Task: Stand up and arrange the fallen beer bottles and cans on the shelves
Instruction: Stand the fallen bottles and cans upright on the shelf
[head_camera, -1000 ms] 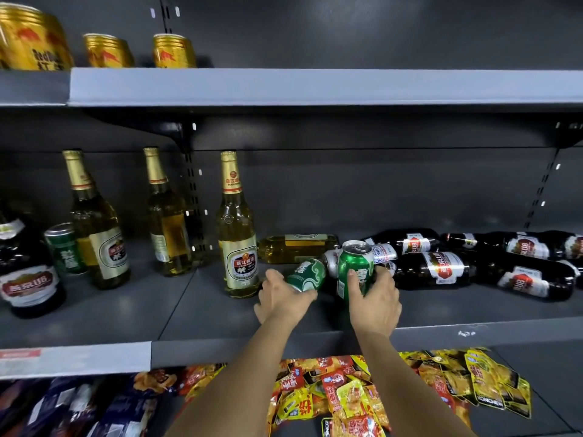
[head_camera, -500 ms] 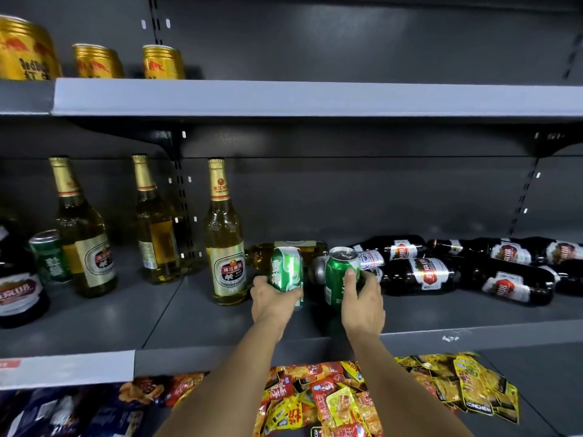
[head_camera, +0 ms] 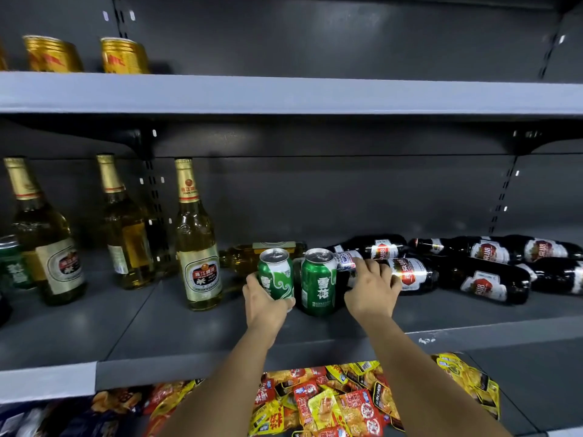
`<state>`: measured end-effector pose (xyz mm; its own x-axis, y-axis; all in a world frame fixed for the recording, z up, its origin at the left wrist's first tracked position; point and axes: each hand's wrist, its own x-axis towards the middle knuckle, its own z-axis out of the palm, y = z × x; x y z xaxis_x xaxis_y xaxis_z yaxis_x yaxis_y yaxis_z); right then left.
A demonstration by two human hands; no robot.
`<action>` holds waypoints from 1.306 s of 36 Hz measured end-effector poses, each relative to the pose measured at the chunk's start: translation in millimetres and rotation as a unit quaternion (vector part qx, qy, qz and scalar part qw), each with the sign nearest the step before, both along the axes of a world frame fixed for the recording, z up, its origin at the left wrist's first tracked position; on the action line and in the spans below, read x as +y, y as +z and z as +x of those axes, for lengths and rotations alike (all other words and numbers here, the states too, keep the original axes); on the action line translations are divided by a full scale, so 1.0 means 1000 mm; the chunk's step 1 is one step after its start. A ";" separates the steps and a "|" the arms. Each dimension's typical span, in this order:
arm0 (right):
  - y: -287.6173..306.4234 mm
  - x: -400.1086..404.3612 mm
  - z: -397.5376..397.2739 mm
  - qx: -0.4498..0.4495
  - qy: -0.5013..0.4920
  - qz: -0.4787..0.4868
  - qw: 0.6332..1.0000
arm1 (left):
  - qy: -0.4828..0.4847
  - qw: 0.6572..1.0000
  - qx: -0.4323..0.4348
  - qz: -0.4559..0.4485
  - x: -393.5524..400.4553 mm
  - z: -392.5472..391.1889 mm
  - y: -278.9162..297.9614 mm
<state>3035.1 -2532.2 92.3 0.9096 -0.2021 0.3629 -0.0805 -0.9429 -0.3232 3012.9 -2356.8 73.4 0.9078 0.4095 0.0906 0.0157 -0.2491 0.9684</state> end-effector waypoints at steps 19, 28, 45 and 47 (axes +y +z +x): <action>-0.006 -0.049 0.025 0.033 -0.033 -0.177 0.983 | 0.024 0.998 0.002 0.050 -0.001 0.011 -0.011; 0.020 -0.063 0.025 -0.098 -0.064 0.084 0.990 | 0.037 0.998 -0.041 0.038 -0.004 0.007 -0.008; 0.039 -0.101 0.055 -0.037 -0.074 0.369 0.926 | 0.038 0.998 -0.038 0.031 -0.002 0.010 -0.012; 0.037 -0.099 0.054 -0.024 -0.082 0.359 0.929 | 0.037 0.998 -0.040 0.038 -0.001 0.009 -0.014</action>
<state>3088.6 -2631.1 129.8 0.8309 -0.5432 0.1203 -0.1738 -0.4588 -0.8714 3022.0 -2358.0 59.8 0.8644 0.4639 0.1941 -0.0394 -0.3224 0.9458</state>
